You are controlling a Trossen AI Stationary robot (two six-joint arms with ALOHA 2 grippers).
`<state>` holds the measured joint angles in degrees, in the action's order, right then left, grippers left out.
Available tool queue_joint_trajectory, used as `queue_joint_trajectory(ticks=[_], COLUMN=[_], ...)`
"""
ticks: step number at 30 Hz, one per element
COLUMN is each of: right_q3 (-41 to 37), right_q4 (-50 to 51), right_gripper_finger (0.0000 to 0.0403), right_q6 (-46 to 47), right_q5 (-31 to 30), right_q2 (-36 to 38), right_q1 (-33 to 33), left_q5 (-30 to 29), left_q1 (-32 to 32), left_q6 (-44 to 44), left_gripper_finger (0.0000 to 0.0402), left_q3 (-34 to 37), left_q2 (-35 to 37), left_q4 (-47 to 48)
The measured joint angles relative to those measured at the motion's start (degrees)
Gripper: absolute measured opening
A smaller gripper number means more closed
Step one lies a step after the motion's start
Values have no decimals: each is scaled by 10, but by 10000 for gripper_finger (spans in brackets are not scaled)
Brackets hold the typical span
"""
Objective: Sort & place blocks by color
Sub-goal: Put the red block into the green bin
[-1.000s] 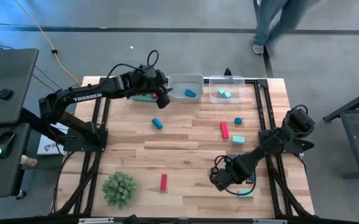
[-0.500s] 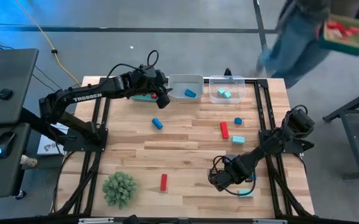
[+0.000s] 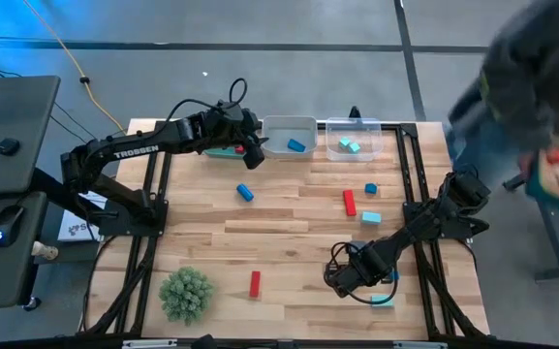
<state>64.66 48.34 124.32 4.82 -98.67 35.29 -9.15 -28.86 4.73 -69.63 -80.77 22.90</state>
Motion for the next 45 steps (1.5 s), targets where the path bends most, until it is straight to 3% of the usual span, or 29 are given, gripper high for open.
queue_joint_trajectory(ticks=[5, 16, 35, 40, 45], right_q3=[0, 0, 0, 1, 1], right_q4=[-7, 2, -18, -20, -23], right_gripper_finger=[171, 216, 217, 191, 124], right_q6=[-26, 45, 58, 55, 52], right_q5=[11, 25, 24, 22, 21], right_q2=[0, -26, -81, -81, -82], right_q1=[-5, -8, 3, 3, 3], left_q5=[0, 0, 0, 0, 0], left_q1=[0, 0, 0, 0, 0], left_q6=[0, 0, 0, 0, 0], left_gripper_finger=[172, 172, 172, 172, 172], left_q3=[0, 0, 0, 0, 0], left_q2=[0, 0, 0, 0, 0], left_q4=[0, 3, 9, 12, 13])
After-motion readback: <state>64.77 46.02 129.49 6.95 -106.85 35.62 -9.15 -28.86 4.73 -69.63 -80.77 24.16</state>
